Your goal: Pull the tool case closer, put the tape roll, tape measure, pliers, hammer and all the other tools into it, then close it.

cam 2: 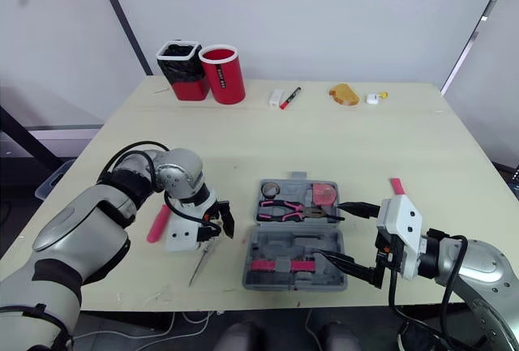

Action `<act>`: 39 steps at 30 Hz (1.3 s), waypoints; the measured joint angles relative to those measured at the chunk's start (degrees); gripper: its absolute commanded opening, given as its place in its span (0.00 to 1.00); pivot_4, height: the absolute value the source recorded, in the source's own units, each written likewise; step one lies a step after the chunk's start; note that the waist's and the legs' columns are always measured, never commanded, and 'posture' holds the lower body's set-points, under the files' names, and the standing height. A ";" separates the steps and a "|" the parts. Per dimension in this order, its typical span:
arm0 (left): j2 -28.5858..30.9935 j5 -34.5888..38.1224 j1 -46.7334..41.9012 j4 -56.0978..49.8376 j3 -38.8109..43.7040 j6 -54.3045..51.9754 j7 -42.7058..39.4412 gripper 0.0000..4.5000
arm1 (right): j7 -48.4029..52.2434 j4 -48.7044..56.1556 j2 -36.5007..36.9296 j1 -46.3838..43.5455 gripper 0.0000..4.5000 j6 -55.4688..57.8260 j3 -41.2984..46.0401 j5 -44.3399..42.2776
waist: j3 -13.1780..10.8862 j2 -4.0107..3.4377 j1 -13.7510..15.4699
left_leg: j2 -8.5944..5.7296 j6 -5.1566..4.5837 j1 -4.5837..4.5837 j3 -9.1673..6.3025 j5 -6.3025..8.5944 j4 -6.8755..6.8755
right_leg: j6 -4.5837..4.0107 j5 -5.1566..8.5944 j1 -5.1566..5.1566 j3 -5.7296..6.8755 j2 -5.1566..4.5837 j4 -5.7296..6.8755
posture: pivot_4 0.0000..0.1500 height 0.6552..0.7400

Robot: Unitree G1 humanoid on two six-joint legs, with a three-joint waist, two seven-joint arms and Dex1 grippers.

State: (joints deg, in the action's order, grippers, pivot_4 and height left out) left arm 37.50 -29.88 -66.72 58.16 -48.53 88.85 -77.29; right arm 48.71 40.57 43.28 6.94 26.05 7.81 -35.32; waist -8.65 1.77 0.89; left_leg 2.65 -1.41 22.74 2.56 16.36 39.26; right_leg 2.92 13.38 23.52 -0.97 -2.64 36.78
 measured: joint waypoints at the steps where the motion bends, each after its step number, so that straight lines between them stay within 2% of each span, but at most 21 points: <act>1: -0.38 -2.42 -0.64 0.02 -0.05 1.05 1.59 0.80 | -0.24 0.00 0.01 -0.33 1.00 0.00 0.00 0.00 | 0.00 0.00 0.00 | 0.00 0.00 0.00 0.00 0.00 0.00 | 0.01 -0.01 0.00 0.00 0.00 0.00 | 1.00 1.00; 4: -0.66 -8.20 -1.34 -0.16 -1.11 2.93 6.71 0.80 | -0.32 0.00 0.38 -0.64 1.00 0.01 0.01 -0.01 | 0.00 0.00 -0.02 | 0.00 0.00 0.00 -0.01 0.00 0.00 | 0.03 -0.02 0.00 0.00 0.00 0.01 | 1.00 1.00; 12: -0.51 -16.85 -1.25 -2.65 -3.46 3.17 16.46 0.80 | 0.47 -0.73 1.53 -1.28 1.00 0.09 0.04 -0.55 | 0.00 0.01 -0.01 | 0.00 0.00 0.00 -0.01 0.00 0.02 | 0.07 -0.04 -0.01 -0.01 0.00 0.02 | 1.00 1.00; 14: -0.01 -18.65 -0.56 -3.60 -3.71 3.15 18.42 0.69 | 0.81 -0.99 1.76 -1.45 1.00 0.09 0.08 -0.59 | 0.01 0.00 -0.04 | 0.00 0.00 -0.02 0.00 0.00 0.01 | 0.07 -0.04 -0.01 -0.02 0.00 0.02 | 1.00 1.00; 16: 0.57 -20.60 0.86 -3.68 -3.81 2.83 20.08 0.51 | 0.91 -1.04 2.11 -1.41 1.00 0.09 0.22 -0.60 | 0.01 0.00 -0.18 | 0.01 0.00 -0.04 0.00 0.00 0.01 | 0.07 -0.05 -0.01 -0.02 0.01 0.04 | 1.00 1.00; 17: 0.98 -21.57 1.33 -4.09 -3.75 2.60 20.97 0.47 | 0.93 -1.04 2.18 -1.33 1.00 0.09 0.23 -0.60 | 0.01 0.00 -0.17 | 0.01 0.00 -0.04 0.00 0.00 0.01 | 0.07 -0.05 -0.01 -0.02 0.01 0.06 | 1.00 1.00; 18: 1.15 -21.91 1.36 -4.20 -3.74 2.42 21.35 0.33 | 0.93 -1.04 2.19 -1.31 1.00 0.09 0.23 -0.60 | 0.02 0.00 -0.10 | 0.01 0.00 -0.07 0.00 0.00 0.01 | 0.07 -0.05 -0.02 -0.02 0.01 0.07 | 1.00 1.00; 21: 2.66 -24.50 2.30 -5.28 -3.42 0.36 24.14 0.02 | 0.94 -1.04 2.21 -1.05 1.00 0.09 0.23 -0.62 | 0.17 -0.21 -0.04 | -0.01 0.00 -0.15 0.07 0.00 0.02 | 0.09 -0.05 -0.07 -0.08 -0.01 0.07 | 1.00 1.00; 24: 3.23 -25.20 2.58 -5.59 -3.28 -0.31 25.92 0.01 | 0.94 -1.04 2.21 -1.07 1.00 0.09 0.22 -0.61 | 0.26 -0.30 -0.02 | -0.02 -0.01 -0.20 0.08 -0.01 0.02 | 0.11 -0.06 -0.09 -0.10 -0.01 0.10 | 1.00 1.00; 29: 5.32 -21.55 3.01 -4.87 -3.57 -1.18 25.25 0.01 | 1.02 -1.12 2.21 -1.29 1.00 0.08 0.19 -0.60 | 0.24 -0.28 -0.13 | -0.01 0.00 -0.20 0.08 -0.01 0.04 | 0.10 -0.06 -0.06 -0.11 0.01 0.20 | 1.00 1.00; 31: 7.23 -16.07 2.85 -3.86 -3.75 -2.75 22.03 0.01 | 1.31 -1.29 2.21 -1.37 1.00 0.05 0.19 -0.57 | 0.23 -0.25 -0.15 | 0.00 0.00 -0.17 0.08 -0.01 0.04 | 0.10 -0.06 -0.04 -0.11 0.01 0.20 | 1.00 1.00; 32: 7.26 -16.00 2.84 -3.85 -3.75 -2.78 22.00 0.01 | 1.31 -1.29 2.21 -1.37 1.00 0.05 0.19 -0.57 | 0.22 -0.24 -0.15 | 0.00 0.00 -0.16 0.07 -0.01 0.04 | 0.10 -0.06 -0.04 -0.11 0.01 0.20 | 1.00 1.00; 34: 10.36 -8.66 2.34 -3.67 -3.66 -6.46 16.72 0.01 | 1.46 -1.47 2.22 -1.39 1.00 0.01 0.19 -0.49 | 0.22 -0.24 -0.11 | 0.00 0.00 -0.14 0.08 -0.01 0.05 | 0.10 -0.06 -0.03 -0.11 0.01 0.18 | 1.00 1.00; 35: 10.64 -7.87 2.35 -3.68 -3.66 -6.96 16.07 0.01 | 1.46 -1.47 2.22 -1.39 1.00 0.00 0.20 -0.48 | 0.23 -0.24 -0.08 | 0.00 0.00 -0.14 0.09 -0.01 0.05 | 0.10 -0.06 -0.04 -0.10 0.01 0.17 | 1.00 1.00; 36: 13.72 0.38 4.37 -6.52 -3.02 -13.73 9.27 0.01 | 1.48 -1.54 2.22 -1.59 1.00 -0.03 0.21 -0.46 | 0.22 -0.23 -0.14 | 0.01 0.00 -0.12 0.08 -0.01 0.06 | 0.10 -0.06 -0.03 -0.09 0.00 0.18 | 1.00 1.00; 39: 16.50 7.59 7.62 -12.05 -1.22 -20.99 4.29 0.01 | 1.50 -1.85 2.20 -1.54 1.00 -0.04 0.20 -0.43 | 0.22 -0.24 -0.21 | 0.02 0.00 -0.14 0.09 -0.01 0.06 | 0.10 -0.06 -0.03 -0.12 0.00 0.21 | 1.00 1.00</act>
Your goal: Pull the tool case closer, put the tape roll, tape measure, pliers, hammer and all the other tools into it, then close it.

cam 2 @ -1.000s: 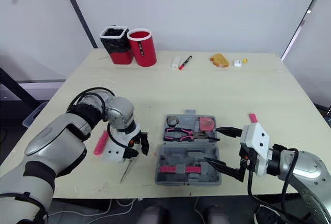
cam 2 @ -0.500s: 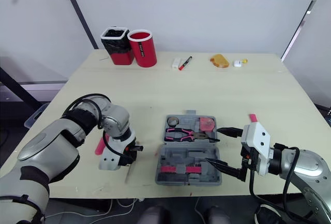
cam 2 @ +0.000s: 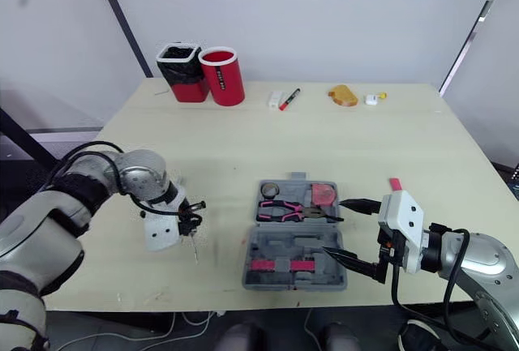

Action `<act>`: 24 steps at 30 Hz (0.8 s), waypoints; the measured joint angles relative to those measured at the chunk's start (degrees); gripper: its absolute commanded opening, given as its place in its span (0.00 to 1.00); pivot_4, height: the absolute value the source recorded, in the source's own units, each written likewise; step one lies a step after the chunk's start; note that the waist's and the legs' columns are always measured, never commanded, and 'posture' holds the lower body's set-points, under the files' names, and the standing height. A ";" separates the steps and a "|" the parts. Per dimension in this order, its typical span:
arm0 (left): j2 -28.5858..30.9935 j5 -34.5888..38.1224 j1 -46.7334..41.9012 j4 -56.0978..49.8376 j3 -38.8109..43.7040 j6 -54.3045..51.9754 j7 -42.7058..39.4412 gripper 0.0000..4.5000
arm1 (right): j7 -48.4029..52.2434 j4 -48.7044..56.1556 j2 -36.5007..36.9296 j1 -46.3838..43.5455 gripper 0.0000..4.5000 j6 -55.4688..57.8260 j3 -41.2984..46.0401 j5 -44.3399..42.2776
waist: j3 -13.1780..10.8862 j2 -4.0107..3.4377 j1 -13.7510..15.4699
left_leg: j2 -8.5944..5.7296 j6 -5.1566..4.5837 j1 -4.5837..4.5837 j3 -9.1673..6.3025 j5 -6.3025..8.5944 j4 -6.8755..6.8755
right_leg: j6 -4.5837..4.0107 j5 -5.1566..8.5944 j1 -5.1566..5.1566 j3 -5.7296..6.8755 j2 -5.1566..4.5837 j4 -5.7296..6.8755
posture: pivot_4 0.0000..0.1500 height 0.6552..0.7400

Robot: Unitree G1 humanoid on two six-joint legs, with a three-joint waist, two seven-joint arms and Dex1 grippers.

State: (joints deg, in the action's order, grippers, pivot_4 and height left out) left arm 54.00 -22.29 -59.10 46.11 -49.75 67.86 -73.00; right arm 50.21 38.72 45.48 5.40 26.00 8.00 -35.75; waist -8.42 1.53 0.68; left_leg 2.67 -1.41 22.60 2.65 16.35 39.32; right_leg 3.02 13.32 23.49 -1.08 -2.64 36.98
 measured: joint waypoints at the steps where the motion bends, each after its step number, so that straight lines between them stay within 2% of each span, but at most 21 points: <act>1: 1.06 4.06 2.88 -4.92 2.08 -6.13 -2.58 0.01 | 0.00 -0.23 -0.02 0.04 1.00 0.00 -0.02 0.04 | 0.00 0.00 0.01 | 0.01 0.00 0.00 -0.01 0.00 0.00 | 0.00 0.00 0.00 0.00 0.00 0.00 | 1.00 1.00; 3: 1.48 8.29 6.63 -11.90 4.52 -14.46 -5.04 0.01 | -0.03 -0.60 -0.04 -0.13 1.00 0.00 -0.09 0.10 | 0.00 0.00 0.20 | 0.02 0.00 0.02 -0.04 0.00 0.04 | 0.00 0.00 0.00 0.04 0.00 0.02 | 1.00 1.00; 7: 3.34 10.79 15.07 -24.92 11.21 -33.06 -5.21 0.01 | -0.11 -0.59 -0.08 0.32 1.00 -0.03 -0.03 0.05 | 0.00 0.00 0.06 | 0.02 0.00 0.00 -0.05 0.00 0.06 | 0.00 0.00 0.00 0.03 0.01 0.06 | 1.00 1.00; 16: 5.68 14.22 34.73 -47.61 28.24 -72.99 1.80 0.01 | 0.72 -0.23 -0.10 0.89 1.00 -0.04 1.11 -0.78 | 0.00 0.00 0.08 | 0.04 0.01 -0.10 -0.01 -0.01 0.06 | 0.00 0.01 -0.01 -0.01 0.04 0.15 | 1.00 1.00; 19: 2.64 20.01 41.73 -55.87 35.87 -93.41 5.45 0.01 | 0.98 0.81 -0.09 1.36 1.00 -0.02 1.48 -1.33 | 0.00 0.00 0.22 | 0.05 0.01 -0.09 -0.04 -0.01 0.07 | 0.01 0.02 -0.01 0.00 0.03 0.15 | 1.00 1.00; 24: -6.44 28.35 40.17 -63.49 43.61 -126.84 12.44 0.01 | 1.67 0.92 0.16 1.64 1.00 0.01 1.57 -1.64 | 0.00 0.06 0.17 | 0.00 -0.01 -0.10 -0.12 -0.03 0.16 | 0.03 0.03 -0.02 0.00 0.04 0.26 | 1.00 1.00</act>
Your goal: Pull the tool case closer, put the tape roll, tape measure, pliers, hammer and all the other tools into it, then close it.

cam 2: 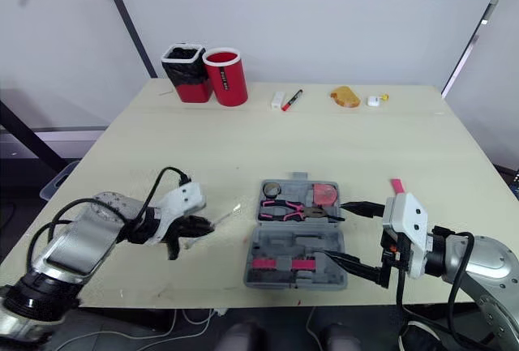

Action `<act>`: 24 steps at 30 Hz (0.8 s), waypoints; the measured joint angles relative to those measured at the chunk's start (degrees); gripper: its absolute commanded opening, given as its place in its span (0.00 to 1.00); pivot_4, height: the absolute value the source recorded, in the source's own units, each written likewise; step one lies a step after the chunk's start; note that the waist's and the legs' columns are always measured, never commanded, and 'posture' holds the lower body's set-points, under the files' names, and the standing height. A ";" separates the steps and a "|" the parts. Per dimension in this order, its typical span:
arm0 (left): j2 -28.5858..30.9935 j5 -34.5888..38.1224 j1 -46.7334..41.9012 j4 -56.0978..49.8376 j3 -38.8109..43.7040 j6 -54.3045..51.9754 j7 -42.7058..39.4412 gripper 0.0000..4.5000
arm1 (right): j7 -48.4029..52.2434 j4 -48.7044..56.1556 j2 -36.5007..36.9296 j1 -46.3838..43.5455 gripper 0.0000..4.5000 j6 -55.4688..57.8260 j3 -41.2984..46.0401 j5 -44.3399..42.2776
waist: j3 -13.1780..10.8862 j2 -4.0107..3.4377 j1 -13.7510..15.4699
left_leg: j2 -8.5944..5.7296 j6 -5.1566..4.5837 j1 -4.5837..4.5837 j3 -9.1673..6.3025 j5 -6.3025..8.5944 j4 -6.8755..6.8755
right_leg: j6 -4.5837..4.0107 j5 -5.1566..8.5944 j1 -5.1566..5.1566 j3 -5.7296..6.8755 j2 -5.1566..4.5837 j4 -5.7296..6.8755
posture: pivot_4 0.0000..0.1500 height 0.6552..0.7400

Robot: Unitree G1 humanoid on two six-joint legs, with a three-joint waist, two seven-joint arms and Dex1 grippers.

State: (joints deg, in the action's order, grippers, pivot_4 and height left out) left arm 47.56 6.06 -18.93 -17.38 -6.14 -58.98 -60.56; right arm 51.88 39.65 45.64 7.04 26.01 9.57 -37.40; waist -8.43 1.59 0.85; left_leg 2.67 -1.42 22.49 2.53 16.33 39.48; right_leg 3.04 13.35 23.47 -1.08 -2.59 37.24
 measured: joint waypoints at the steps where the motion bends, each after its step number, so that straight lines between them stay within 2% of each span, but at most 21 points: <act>1: -2.33 1.60 -0.85 -1.14 1.86 -8.06 1.74 0.01 | 0.24 0.02 0.33 0.28 1.00 0.00 0.28 -0.14 | 0.01 -0.01 -0.12 | -0.01 0.00 -0.03 0.01 0.00 0.00 | 0.00 0.00 0.00 -0.04 0.01 0.03 | 1.00 1.00; 3: -9.14 3.33 -2.74 -2.62 6.09 -20.80 6.23 0.01 | 0.44 0.00 0.85 0.50 1.00 0.05 0.54 -0.42 | 0.01 -0.01 -0.18 | -0.03 0.00 -0.08 0.01 0.00 -0.01 | -0.01 0.00 0.00 -0.11 0.01 0.11 | 1.00 1.00; 7: -15.97 4.75 -3.66 -3.26 10.61 -31.80 13.49 0.01 | 0.82 0.03 1.42 1.26 1.00 0.08 1.47 -0.91 | 0.00 0.02 -0.43 | -0.03 0.00 -0.10 -0.07 0.00 -0.03 | -0.05 0.00 0.02 -0.13 0.06 0.17 | 1.00 1.00; 10: -20.62 7.55 -3.10 -3.25 15.38 -33.20 20.04 0.01 | 1.24 0.06 2.13 1.37 1.00 0.12 2.24 -1.13 | 0.00 0.01 -0.30 | -0.04 0.00 -0.18 -0.25 0.00 -0.03 | -0.05 0.00 -0.01 -0.22 0.04 0.19 | 1.00 1.00; 15: -25.87 9.95 -2.66 -1.83 17.29 -33.44 30.39 0.01 | 1.50 0.27 2.41 1.44 1.00 0.11 2.65 -1.25 | -0.01 0.06 -0.04 | -0.07 0.00 -0.19 -0.28 0.00 -0.03 | -0.05 -0.01 -0.02 -0.24 0.03 0.19 | 1.00 1.00; 24: -29.08 13.97 -0.65 -0.98 17.66 -33.25 42.49 0.01 | 1.43 0.33 2.27 2.04 1.00 -0.30 3.54 -1.20 | -0.01 0.05 -0.19 | -0.07 0.01 -0.33 -0.19 0.00 -0.08 | -0.07 0.00 -0.06 -0.34 0.02 0.20 | 1.00 1.00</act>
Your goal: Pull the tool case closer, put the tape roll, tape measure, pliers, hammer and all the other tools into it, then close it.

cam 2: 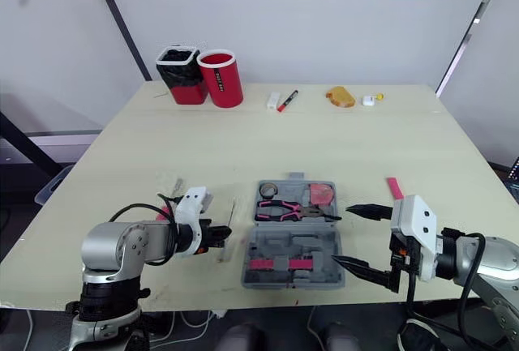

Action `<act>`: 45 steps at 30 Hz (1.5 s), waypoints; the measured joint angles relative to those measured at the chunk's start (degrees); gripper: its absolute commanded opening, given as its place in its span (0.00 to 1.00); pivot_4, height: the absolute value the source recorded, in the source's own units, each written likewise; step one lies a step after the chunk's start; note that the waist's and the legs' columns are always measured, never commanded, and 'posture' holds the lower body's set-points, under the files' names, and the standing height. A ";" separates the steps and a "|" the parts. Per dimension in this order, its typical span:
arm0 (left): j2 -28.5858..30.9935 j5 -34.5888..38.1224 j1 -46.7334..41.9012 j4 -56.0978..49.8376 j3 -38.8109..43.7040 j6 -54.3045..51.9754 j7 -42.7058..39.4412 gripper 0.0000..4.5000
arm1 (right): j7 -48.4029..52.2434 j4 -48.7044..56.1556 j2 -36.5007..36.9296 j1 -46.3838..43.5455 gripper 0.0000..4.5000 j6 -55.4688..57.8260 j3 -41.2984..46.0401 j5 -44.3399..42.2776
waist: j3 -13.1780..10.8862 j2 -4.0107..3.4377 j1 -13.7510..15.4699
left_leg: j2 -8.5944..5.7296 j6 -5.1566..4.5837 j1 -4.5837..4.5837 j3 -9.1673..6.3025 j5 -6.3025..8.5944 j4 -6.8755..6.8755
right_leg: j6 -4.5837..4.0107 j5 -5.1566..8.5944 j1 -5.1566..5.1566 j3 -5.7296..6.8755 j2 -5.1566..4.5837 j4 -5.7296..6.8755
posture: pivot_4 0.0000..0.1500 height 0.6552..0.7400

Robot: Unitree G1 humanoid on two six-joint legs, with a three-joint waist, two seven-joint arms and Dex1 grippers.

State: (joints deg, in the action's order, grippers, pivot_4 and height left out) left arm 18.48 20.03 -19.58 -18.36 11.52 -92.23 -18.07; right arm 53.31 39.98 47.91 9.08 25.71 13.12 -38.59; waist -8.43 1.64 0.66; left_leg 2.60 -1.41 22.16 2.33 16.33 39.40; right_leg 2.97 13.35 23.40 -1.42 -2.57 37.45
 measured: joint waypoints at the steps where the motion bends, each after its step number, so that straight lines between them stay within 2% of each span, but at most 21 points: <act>1: -0.14 0.43 0.11 0.02 0.16 0.00 0.81 0.01 | -0.05 0.03 -0.14 -0.21 1.00 -0.14 0.05 0.00 | 0.00 0.00 0.00 | 0.00 0.00 -0.03 0.01 0.00 0.00 | -0.01 0.00 -0.01 0.00 0.00 0.00 | 1.00 1.00; 3: -0.09 1.47 0.36 0.03 0.51 0.00 2.50 0.23 | -0.46 0.10 -0.94 -0.98 1.00 -0.27 0.05 -0.27 | 0.00 0.00 -0.05 | 0.00 0.00 -0.09 0.06 0.00 -0.04 | -0.01 0.01 -0.04 -0.05 0.00 0.01 | 1.00 1.00; 9: 1.15 6.47 2.31 -2.58 0.96 0.16 4.70 0.79 | -2.57 0.05 -2.34 -4.38 1.00 -2.13 -1.08 1.91 | 0.01 0.00 -0.33 | 0.01 0.00 -0.27 0.13 0.00 -0.10 | -0.21 0.13 -0.13 -0.11 0.01 0.02 | 1.00 1.00; 14: 6.06 7.00 3.94 -6.61 -0.11 0.02 5.16 0.79 | -4.09 -0.11 -3.16 -5.76 1.00 -1.39 -1.11 1.30 | -0.02 0.04 -0.73 | 0.01 0.01 -0.24 0.15 0.00 -0.12 | -0.23 0.13 -0.10 -0.14 0.00 0.04 | 1.00 1.00; 15: 11.18 7.84 8.33 -14.49 -1.49 2.62 2.78 0.79 | -4.27 -0.29 -2.62 -6.34 1.00 -0.20 -0.70 0.04 | -0.04 0.07 -1.15 | 0.03 0.02 -0.22 0.22 0.01 -0.20 | -0.24 0.13 -0.07 -0.19 -0.06 -0.04 | 1.00 1.00; 17: 15.24 8.16 14.47 -20.88 -4.05 9.11 0.15 0.79 | -3.65 -0.98 -1.52 -6.00 1.00 0.60 -0.09 -0.46 | -0.03 0.04 -1.18 | -0.04 0.02 -0.23 0.29 0.02 -0.29 | -0.25 0.14 -0.08 -0.20 -0.21 -0.13 | 1.00 1.00; 21: 11.49 6.56 18.58 -20.68 -7.40 18.06 0.21 0.79 | -2.40 -1.60 -0.46 -5.75 1.00 1.09 0.91 -1.19 | -0.07 0.06 0.04 | -0.15 0.00 -0.18 0.25 0.01 -0.22 | -0.25 0.13 -0.10 -0.14 -0.28 -0.26 | 1.00 1.00; 22: 8.95 5.69 18.70 -20.01 -7.80 20.34 1.53 0.79 | -2.03 -1.61 0.11 -5.71 1.00 1.13 1.20 -1.35 | -0.07 0.06 0.29 | -0.19 -0.01 -0.19 0.26 0.00 -0.20 | -0.24 0.13 -0.12 -0.15 -0.30 -0.26 | 1.00 1.00; 29: 2.47 0.06 19.45 -14.88 -11.55 26.88 7.81 0.79 | -0.65 -1.78 2.30 -5.72 1.00 2.85 3.31 -3.75 | -0.06 0.08 0.02 | -0.20 -0.05 -0.18 0.24 0.00 -0.26 | -0.23 0.13 -0.15 -0.15 -0.24 -0.36 | 1.00 1.00; 44: -6.26 -4.45 19.61 -10.39 -13.62 30.81 13.49 0.79 | 0.38 -1.95 6.12 -6.38 1.00 5.75 6.02 -7.30 | -0.05 0.07 0.19 | -0.20 -0.05 -0.17 0.18 0.00 -0.26 | -0.22 0.14 -0.19 -0.10 -0.24 -0.40 | 1.00 1.00; 45: -6.58 -4.46 19.43 -10.40 -13.49 30.41 13.70 0.68 | 0.51 -1.95 6.32 -6.37 1.00 5.91 6.05 -7.37 | -0.05 0.07 0.19 | -0.21 -0.05 -0.18 0.18 0.00 -0.26 | -0.22 0.13 -0.20 -0.10 -0.24 -0.40 | 1.00 1.00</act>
State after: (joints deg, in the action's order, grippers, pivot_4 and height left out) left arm 11.89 15.57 -0.15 -28.76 -1.97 -61.82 -4.37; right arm 53.82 38.04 54.23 2.71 31.63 19.17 -45.96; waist -8.48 1.71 0.85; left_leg 2.39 -1.46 21.98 2.51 16.34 39.14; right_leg 2.76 13.48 23.20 -1.52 -2.80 37.05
